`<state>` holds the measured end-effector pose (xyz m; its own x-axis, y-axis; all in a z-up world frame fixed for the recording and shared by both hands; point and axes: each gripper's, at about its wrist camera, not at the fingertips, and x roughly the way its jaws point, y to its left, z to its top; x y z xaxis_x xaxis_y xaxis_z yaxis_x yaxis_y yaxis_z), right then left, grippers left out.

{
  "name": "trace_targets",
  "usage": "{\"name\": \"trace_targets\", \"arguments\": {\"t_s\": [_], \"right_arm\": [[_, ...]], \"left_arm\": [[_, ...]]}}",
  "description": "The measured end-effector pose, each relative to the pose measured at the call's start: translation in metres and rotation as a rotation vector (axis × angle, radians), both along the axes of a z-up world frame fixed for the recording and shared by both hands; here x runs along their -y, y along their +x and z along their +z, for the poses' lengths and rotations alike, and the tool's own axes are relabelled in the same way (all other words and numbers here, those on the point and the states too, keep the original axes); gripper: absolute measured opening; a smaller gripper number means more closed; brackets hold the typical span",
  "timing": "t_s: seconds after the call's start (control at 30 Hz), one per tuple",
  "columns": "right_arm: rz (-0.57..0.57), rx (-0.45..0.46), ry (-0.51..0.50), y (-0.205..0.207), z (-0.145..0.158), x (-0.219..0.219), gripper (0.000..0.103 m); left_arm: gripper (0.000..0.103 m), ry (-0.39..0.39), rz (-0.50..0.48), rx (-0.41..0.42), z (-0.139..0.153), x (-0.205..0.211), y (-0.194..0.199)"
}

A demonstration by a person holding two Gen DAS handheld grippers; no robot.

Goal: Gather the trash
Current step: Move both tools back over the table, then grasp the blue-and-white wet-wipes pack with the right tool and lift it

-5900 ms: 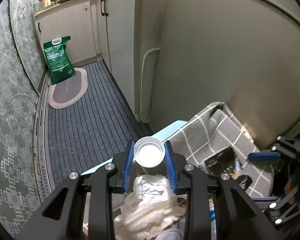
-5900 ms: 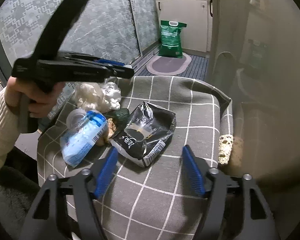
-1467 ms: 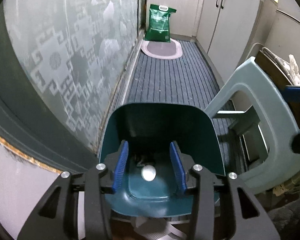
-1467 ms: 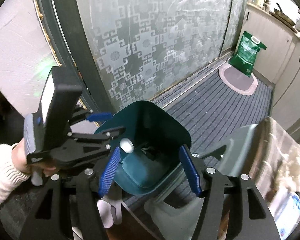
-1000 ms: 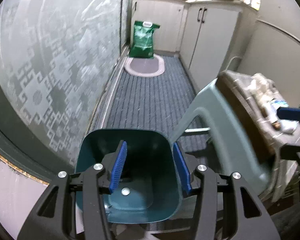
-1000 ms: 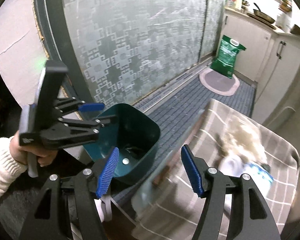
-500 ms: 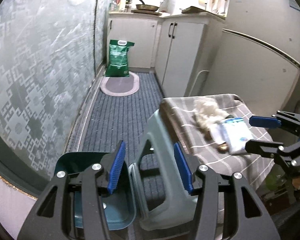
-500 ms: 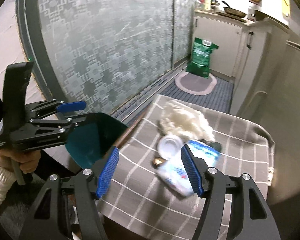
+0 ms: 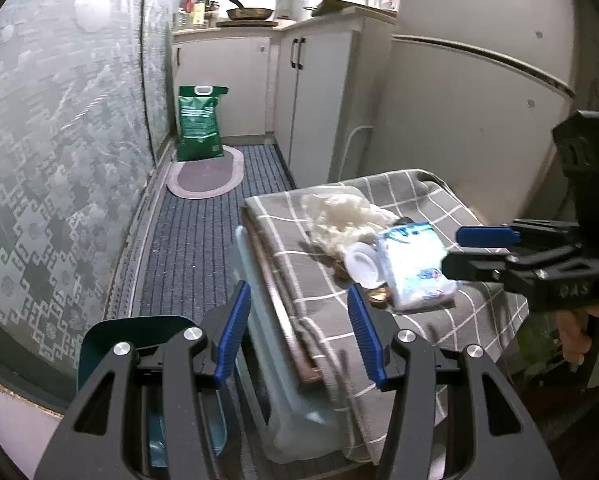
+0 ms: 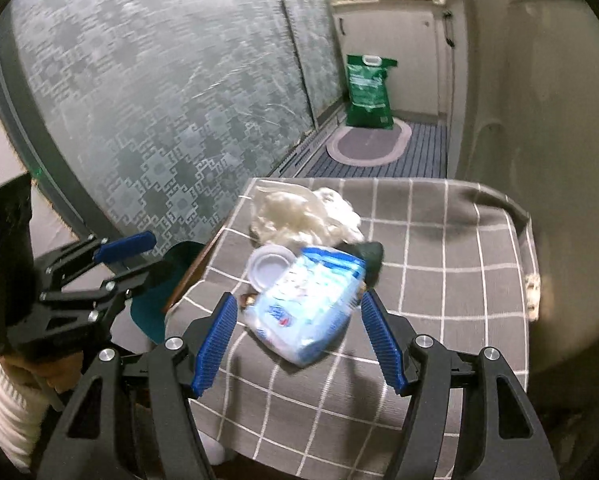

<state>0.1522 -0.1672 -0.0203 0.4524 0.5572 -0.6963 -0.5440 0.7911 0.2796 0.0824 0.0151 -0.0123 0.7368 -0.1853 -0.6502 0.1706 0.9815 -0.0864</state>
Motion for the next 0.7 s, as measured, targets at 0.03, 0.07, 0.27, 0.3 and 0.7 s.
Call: {"name": "trace_targets", "arguments": {"t_s": [0.03,0.07,0.27,0.3,0.7], "right_arm": [[-0.006,-0.026,0.027,0.003,-0.003,0.003,0.065],[-0.010,-0.056,0.057,0.006,-0.007,0.006,0.065],[-0.025,-0.200,0.200,0.021,-0.026,0.014,0.049],[-0.026,-0.214,0.213,0.022,-0.028,0.014,0.045],[0.000,-0.239,0.323,0.024,-0.022,0.022,0.016]], "left_arm": [[0.054,0.002,-0.009,-0.004,-0.001,0.004,0.001],[0.054,0.003,-0.014,-0.007,-0.002,0.006,0.001],[0.054,0.005,-0.061,-0.024,-0.006,0.025,0.002],[0.054,0.006,-0.067,-0.026,-0.006,0.027,0.002],[0.052,0.013,-0.131,-0.082,-0.021,0.045,0.006]]}}
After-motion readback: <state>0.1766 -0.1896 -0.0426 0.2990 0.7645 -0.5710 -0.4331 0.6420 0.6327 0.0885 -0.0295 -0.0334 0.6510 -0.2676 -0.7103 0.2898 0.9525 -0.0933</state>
